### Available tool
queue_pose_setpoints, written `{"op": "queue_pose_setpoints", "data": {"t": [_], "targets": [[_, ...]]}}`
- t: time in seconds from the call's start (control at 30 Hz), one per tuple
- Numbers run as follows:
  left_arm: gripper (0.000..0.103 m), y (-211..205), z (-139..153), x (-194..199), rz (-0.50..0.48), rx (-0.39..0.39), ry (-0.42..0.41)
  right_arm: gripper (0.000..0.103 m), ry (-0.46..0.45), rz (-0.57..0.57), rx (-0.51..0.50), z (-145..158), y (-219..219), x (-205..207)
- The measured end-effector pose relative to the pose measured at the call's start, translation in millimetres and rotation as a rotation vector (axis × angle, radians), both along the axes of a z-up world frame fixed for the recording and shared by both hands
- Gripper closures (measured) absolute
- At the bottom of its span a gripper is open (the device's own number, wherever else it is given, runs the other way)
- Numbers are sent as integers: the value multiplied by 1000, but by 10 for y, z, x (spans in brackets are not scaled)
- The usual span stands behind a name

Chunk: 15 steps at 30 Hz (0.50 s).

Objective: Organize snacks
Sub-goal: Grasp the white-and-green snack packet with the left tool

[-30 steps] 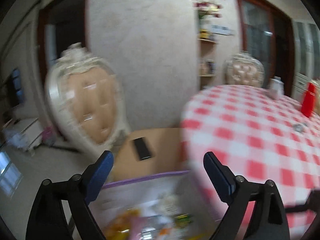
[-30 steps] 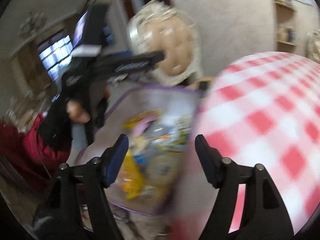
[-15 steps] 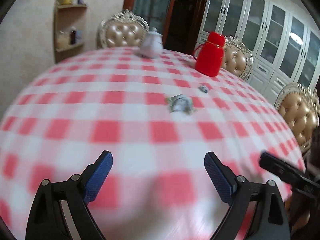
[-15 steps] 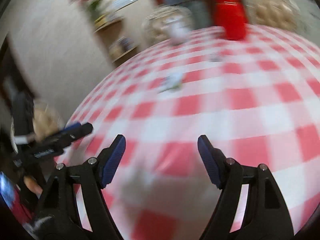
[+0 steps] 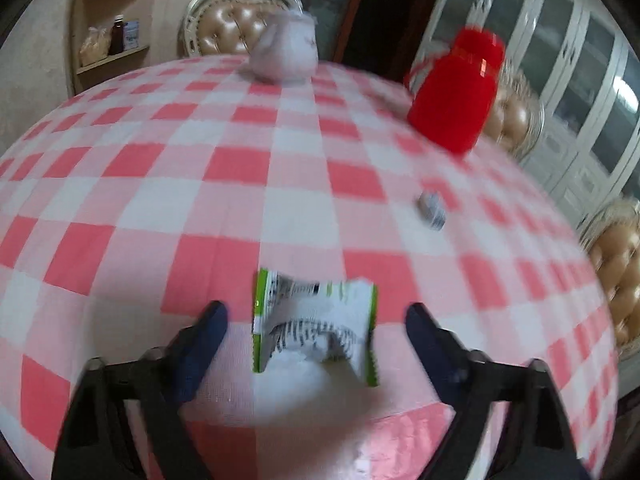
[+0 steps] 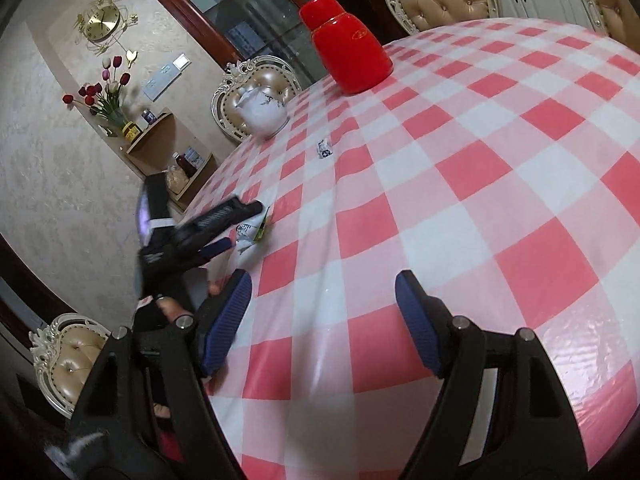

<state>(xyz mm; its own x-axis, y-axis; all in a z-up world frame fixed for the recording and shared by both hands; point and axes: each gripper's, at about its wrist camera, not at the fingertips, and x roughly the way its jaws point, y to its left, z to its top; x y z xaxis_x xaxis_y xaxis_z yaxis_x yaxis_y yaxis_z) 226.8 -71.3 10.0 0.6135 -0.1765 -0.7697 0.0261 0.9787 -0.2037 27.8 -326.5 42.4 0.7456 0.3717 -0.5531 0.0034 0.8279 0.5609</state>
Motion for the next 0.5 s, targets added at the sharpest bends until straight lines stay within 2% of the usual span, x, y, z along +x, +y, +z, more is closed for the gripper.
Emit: {"op": "queue_pose_setpoints", "data": {"t": [0.03,0.07,0.1,0.3,0.5], "targets": [[52,-28,27,-32,-22,17,-24,26,2,2,-13,-2,9,4],[54,-41,19,-41,-46,13,-20,26,1,2,-21,-15,16,-13],[60,-37,13,-66,-60,3,-22,26,3,3,-33,-25,23,-19],[61,121,97,-474,-82,19,-76,26,14,8,-76,-131,36,0],[61,497,196,-1019,-56,-6,-125,26,-15,15,-97,-91,118,43]]}}
